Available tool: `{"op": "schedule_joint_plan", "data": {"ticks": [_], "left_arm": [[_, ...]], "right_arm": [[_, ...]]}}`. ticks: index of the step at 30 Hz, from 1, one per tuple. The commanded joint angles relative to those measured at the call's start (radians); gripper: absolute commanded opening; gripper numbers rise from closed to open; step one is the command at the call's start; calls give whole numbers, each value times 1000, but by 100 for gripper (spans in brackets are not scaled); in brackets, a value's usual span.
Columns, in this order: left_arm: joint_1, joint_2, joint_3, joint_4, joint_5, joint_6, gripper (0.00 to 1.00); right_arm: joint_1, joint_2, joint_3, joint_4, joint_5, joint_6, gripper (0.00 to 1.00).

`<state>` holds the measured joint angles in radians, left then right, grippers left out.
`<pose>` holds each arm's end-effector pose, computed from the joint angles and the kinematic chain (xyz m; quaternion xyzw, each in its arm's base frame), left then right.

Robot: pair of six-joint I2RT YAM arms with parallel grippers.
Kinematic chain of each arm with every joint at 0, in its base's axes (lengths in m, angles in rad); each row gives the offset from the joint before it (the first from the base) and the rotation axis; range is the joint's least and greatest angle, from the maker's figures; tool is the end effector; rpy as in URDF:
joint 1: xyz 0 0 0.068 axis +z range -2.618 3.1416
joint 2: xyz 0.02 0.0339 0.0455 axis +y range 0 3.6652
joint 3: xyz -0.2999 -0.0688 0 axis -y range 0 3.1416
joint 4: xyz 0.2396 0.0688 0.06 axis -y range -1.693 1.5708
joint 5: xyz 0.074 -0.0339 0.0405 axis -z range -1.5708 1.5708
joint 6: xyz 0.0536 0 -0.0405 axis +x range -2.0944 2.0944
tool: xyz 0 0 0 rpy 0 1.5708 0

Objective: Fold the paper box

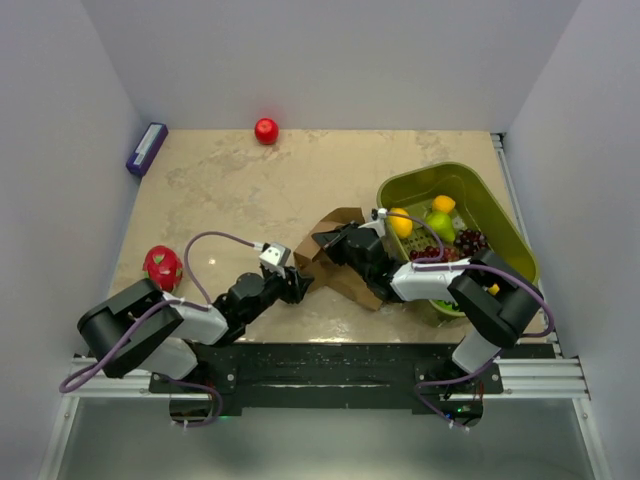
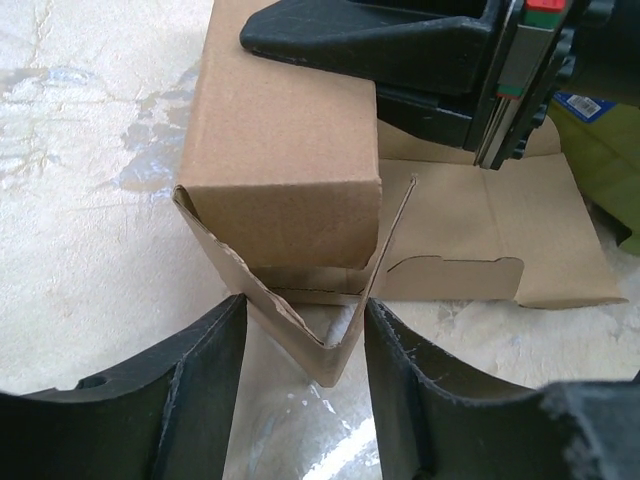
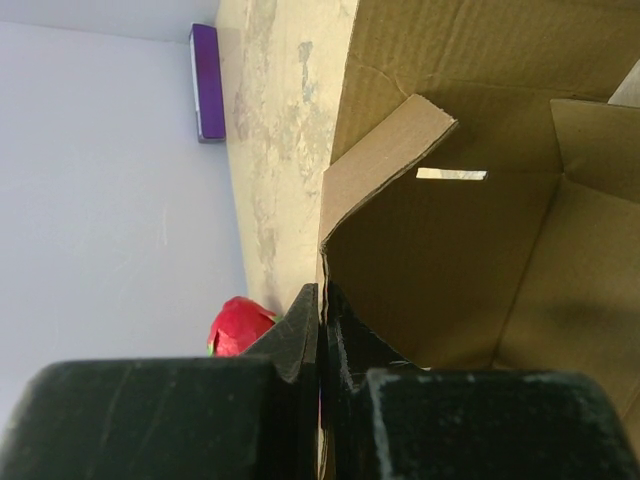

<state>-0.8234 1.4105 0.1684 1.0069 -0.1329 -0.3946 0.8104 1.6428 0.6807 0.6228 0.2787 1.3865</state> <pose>0.1615 -0.1638 0.1725 0.1265 0.7743 -0.3107 0.5366 0.2493 0.2407 0.2086 0.3066 0.7523 0.4578 0.3612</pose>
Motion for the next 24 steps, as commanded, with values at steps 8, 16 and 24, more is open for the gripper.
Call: {"op": "schedule_joint_plan", "data": {"ticks": [8, 16, 24], "left_arm": [[-72, 21, 83, -19, -286, -41, 46], [-128, -1, 131, -119, -387, 54, 47], [-135, -38, 123, -174, -465, 129, 45]], "right_arm": [[1, 28, -43, -101, 24, -37, 0], [1, 29, -49, -103, 23, -34, 0], [1, 26, -43, -110, 24, -38, 0]]}}
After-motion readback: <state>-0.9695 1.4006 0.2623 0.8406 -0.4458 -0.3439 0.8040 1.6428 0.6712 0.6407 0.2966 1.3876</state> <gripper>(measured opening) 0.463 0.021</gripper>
